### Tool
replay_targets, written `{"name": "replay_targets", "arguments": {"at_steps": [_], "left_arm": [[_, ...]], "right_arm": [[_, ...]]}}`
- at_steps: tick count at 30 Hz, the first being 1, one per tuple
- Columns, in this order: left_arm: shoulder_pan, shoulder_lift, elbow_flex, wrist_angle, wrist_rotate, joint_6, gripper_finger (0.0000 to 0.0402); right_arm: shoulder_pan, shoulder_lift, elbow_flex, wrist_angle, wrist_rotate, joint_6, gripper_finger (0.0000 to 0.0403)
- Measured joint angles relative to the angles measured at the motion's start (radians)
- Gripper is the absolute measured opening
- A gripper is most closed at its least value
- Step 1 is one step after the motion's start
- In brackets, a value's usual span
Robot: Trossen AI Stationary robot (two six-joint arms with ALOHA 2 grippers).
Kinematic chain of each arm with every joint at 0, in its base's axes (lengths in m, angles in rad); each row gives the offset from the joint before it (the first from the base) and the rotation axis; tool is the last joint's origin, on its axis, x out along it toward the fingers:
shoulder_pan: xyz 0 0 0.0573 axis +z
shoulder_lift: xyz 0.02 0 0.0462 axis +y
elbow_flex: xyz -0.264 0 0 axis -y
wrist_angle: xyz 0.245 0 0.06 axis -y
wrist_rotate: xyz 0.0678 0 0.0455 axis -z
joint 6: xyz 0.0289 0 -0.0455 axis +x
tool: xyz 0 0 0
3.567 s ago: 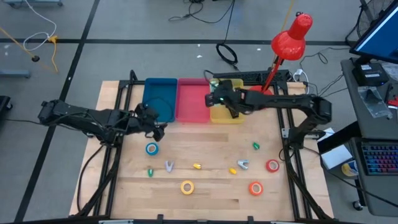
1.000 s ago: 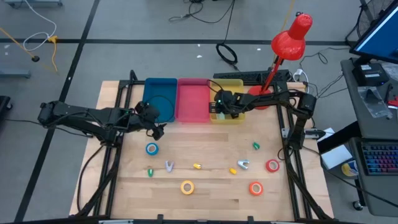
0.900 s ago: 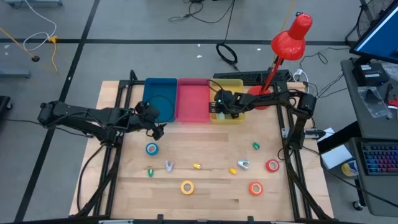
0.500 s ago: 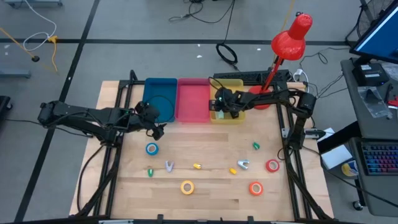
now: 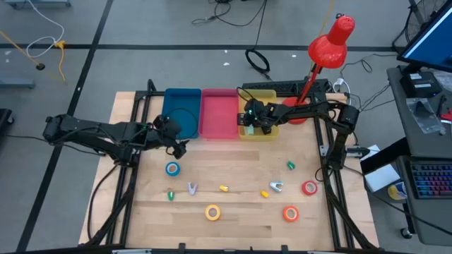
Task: Pick and place Stapler, Stapler remover, tape
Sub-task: Put the large light green stapler into the yellow bin, then put the top small green stapler into the yellow bin
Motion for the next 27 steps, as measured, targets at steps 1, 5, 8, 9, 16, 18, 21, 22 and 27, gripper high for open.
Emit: {"name": "replay_targets", "arguments": {"at_steps": [1,5,8,9,16,18,21,22,27], "left_arm": [[0.0,0.0,0.0,0.0,0.0,0.0,0.0379],[0.0,0.0,0.0,0.0,0.0,0.0,0.0379],[0.0,0.0,0.0,0.0,0.0,0.0,0.0379],[0.0,0.0,0.0,0.0,0.0,0.0,0.0379],[0.0,0.0,0.0,0.0,-0.001,0.0,0.0379],[0.0,0.0,0.0,0.0,-0.001,0.0,0.0379],[0.0,0.0,0.0,0.0,-0.001,0.0,0.0379],[0.0,0.0,0.0,0.0,-0.001,0.0,0.0379],[0.0,0.0,0.0,0.001,-0.002,0.0,0.0379]], "right_arm": [[0.0,0.0,0.0,0.0,0.0,0.0,0.015],[0.0,0.0,0.0,0.007,0.008,0.004,0.0156],[0.0,0.0,0.0,0.009,0.025,0.006,0.0165],[0.0,0.0,0.0,0.009,0.025,0.005,0.0171],[0.0,0.0,0.001,0.011,0.023,-0.002,0.0222],[0.001,-0.001,0.001,0.013,0.021,-0.003,0.0237],[0.0,-0.017,0.001,0.005,0.021,-0.02,0.0253],[0.0,-0.025,0.001,0.005,0.023,-0.024,0.0257],[0.0,-0.085,0.001,-0.007,0.055,-0.051,0.0262]]}}
